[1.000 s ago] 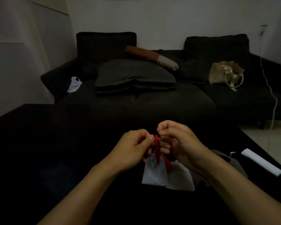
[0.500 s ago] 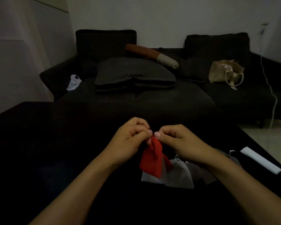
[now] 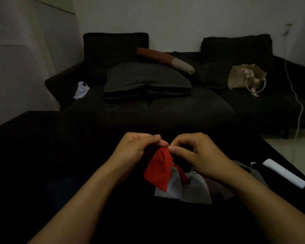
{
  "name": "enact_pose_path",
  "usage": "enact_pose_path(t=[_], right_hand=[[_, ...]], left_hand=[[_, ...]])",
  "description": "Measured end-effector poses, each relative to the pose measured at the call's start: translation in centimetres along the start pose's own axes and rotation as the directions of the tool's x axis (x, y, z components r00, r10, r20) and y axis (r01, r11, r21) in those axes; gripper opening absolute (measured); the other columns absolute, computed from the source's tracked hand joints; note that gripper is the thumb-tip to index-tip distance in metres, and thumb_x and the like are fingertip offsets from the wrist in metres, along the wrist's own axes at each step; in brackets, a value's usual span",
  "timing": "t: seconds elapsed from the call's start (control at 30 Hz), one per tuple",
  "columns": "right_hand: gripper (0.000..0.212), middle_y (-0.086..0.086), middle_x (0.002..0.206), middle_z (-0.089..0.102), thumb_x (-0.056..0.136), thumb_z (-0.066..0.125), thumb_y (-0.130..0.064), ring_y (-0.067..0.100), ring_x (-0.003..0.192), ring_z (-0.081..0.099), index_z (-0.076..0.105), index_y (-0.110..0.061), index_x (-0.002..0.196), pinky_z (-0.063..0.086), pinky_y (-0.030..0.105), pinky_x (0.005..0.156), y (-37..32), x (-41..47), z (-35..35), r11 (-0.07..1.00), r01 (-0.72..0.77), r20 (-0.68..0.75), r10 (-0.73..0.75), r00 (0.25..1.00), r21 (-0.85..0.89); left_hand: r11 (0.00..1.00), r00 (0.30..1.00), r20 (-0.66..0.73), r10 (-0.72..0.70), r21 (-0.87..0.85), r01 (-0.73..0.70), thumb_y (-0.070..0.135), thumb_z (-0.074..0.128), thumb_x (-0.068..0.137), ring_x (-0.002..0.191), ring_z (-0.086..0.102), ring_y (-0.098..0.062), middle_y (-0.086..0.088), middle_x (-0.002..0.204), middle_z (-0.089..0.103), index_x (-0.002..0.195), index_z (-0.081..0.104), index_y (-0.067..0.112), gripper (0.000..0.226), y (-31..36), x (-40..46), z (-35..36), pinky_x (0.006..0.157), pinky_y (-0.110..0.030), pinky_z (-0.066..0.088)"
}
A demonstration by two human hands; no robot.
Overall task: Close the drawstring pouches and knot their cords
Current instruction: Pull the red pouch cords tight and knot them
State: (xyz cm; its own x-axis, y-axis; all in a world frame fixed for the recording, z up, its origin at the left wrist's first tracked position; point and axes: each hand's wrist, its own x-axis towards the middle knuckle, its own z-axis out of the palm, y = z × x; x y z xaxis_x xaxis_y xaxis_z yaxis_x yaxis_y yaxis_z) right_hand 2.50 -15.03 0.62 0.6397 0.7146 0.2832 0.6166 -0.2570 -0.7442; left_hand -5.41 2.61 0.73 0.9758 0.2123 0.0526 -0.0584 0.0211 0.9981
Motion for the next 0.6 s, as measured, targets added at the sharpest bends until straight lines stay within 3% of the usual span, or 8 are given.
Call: enact_pose_path(t=[0.1,0.2,0.33,0.47,0.6], right_hand=[[0.005,-0.005,0.081,0.075,0.087,0.072,-0.02,0.008,0.079,0.071,0.077,-0.019,0.087,0.059,0.034,0.076,-0.3,-0.1,0.2,0.998,0.056,-0.091,-0.054,0.994,0.021],[0.012,-0.005,0.083,0.073,0.083,0.075,-0.013,0.009,0.075,0.07,0.074,-0.018,0.094,0.058,0.029,0.072,-0.9,-0.1,0.3,0.99,0.134,-0.205,-0.122,0.971,0.045],[0.012,0.001,0.082,0.073,0.085,0.073,-0.013,0.015,0.074,0.071,0.07,-0.015,0.096,0.058,0.028,0.072,-1.5,-0.2,-0.1,0.986,0.144,-0.088,-0.136,0.987,0.09],[0.02,0.009,0.074,0.07,0.085,0.074,-0.011,0.018,0.072,0.071,0.064,-0.02,0.1,0.058,0.03,0.073,-1.2,-0.3,-0.2,0.988,0.123,-0.013,-0.122,0.992,0.089],[0.016,0.002,0.075,0.071,0.085,0.074,-0.014,0.011,0.072,0.071,0.065,-0.025,0.093,0.058,0.03,0.073,-0.9,-0.2,-0.2,0.993,0.12,-0.014,-0.12,0.993,-0.004]], left_hand=[[0.999,0.999,-0.018,0.047,-0.011,-0.047,0.017,0.063,0.09,0.068,0.071,-0.021,-0.023,0.081,0.074,0.086,0.076,-0.004,0.025,0.0,0.0,-0.2,0.063,-0.024,0.054],[0.984,0.99,0.021,0.138,0.112,-0.14,0.017,0.06,0.093,0.077,0.072,-0.018,-0.015,0.083,0.076,0.085,0.078,0.001,0.024,0.1,-0.1,-0.3,0.072,-0.023,0.054],[0.94,0.977,0.115,0.179,0.273,-0.205,0.015,0.054,0.098,0.081,0.071,-0.019,-0.011,0.085,0.076,0.085,0.077,0.006,0.028,0.7,-0.4,-0.7,0.08,-0.031,0.053],[0.801,0.947,0.232,0.222,0.511,-0.313,0.027,0.056,0.096,0.078,0.069,-0.032,-0.01,0.081,0.074,0.088,0.078,0.016,0.025,0.9,-0.8,-0.8,0.073,-0.048,0.054],[0.731,0.933,0.268,0.24,0.583,-0.355,0.027,0.059,0.095,0.08,0.071,-0.015,-0.001,0.085,0.075,0.093,0.078,0.018,0.021,1.0,-1.0,-0.6,0.078,-0.046,0.057]])
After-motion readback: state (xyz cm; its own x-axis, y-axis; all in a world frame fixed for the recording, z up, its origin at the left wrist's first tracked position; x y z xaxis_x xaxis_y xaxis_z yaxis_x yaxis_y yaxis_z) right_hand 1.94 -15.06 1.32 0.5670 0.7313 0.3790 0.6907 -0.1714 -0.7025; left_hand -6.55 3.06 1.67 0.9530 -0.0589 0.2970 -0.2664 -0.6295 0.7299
